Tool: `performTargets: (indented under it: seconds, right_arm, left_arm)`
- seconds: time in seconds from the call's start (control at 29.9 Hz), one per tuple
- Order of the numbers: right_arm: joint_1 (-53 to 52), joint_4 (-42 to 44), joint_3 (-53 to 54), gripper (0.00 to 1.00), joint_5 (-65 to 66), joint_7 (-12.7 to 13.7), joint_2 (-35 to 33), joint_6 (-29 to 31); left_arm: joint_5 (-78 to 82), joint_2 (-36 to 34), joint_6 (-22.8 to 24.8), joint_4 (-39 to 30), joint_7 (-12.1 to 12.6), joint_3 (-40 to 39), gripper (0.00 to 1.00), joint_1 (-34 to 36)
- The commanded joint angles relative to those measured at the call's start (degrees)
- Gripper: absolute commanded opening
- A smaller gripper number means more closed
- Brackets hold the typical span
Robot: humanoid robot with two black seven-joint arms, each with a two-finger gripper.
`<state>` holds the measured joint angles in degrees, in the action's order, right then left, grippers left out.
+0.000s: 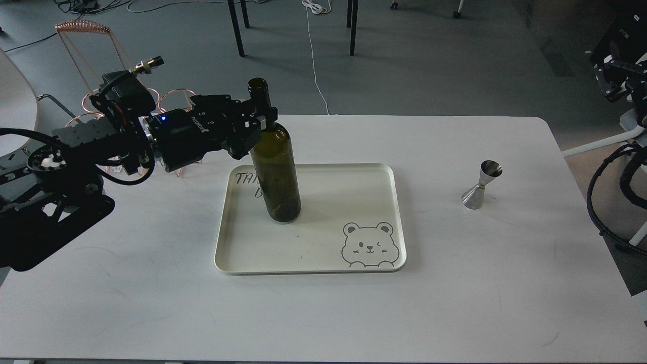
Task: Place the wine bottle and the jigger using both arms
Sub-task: 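Lift the bottle with the left gripper and carry it over the wire rack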
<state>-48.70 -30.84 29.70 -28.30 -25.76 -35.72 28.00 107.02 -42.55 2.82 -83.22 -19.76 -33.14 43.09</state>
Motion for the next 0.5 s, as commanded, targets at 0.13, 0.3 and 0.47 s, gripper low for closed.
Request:
performTargets:
  seconds: [0.13,0.3,0.47]
  right_arm:
    - [-0.1,0.2,-0.2,0.99,0.1,0.0,-0.1,0.0]
    - [-0.2,0.2,-0.2,0.99,0.0,0.0,-0.1,0.0]
    - [-0.3,0.2,-0.2,0.99,0.1,0.0,-0.1,0.0]
  left_arm:
    - [-2.2,-6.4,-1.1,-3.1,-1.9,-2.4,0.09,2.2]
    - [-9.7,-14.6,-0.9,-3.2,-3.6,-2.9,0.09,5.0]
    - [-13.7,-19.2,-0.8,-1.8,-4.1,-2.1,0.09,10.2]
